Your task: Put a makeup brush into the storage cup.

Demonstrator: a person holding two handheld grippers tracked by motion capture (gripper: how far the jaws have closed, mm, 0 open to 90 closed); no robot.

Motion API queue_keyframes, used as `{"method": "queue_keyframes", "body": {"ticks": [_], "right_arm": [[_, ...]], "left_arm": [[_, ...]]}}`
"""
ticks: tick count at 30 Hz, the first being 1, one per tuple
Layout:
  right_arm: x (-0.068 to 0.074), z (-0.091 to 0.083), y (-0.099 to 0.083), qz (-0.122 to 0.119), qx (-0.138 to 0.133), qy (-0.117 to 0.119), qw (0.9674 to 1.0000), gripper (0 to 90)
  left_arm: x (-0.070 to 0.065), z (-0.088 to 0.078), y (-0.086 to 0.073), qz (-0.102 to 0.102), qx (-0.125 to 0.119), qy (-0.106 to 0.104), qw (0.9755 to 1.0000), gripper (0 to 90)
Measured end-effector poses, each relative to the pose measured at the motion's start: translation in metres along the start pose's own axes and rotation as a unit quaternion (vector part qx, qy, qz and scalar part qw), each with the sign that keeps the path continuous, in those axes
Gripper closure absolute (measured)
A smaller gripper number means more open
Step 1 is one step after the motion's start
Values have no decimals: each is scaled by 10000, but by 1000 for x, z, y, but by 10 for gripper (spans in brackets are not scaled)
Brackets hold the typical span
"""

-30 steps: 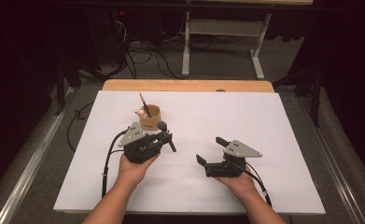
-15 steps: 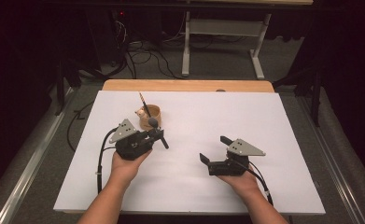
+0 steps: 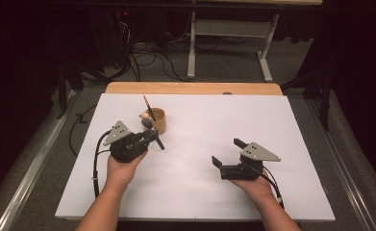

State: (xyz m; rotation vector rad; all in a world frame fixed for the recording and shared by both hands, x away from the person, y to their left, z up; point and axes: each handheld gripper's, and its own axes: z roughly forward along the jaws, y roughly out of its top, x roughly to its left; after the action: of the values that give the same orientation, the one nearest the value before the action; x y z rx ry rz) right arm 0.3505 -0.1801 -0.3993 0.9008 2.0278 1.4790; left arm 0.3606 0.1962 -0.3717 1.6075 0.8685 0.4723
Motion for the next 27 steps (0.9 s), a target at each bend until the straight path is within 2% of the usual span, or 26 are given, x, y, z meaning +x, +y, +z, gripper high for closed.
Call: {"method": "queue_keyframes", "body": {"ticks": [8,14,20,23,27], "right_arm": [[-10,-8,1,60,-65,-177,9998,13],[-12,-12,2,66,-124,-224,9997,13],[-14,-15,2,86,-121,-224,9996,13],[-15,-16,1,112,-98,-255,9996,13],[-17,-17,2,160,-145,-283,9994,13]], "left_arm": [[4,-1,-1,-53,-24,79,10000,776],[3,-2,0,-15,-11,96,10000,776],[5,-5,-1,-50,-23,116,9999,776],[8,-6,-2,-166,-87,125,9997,776],[7,-6,-2,-136,-91,153,9997,776]]}}
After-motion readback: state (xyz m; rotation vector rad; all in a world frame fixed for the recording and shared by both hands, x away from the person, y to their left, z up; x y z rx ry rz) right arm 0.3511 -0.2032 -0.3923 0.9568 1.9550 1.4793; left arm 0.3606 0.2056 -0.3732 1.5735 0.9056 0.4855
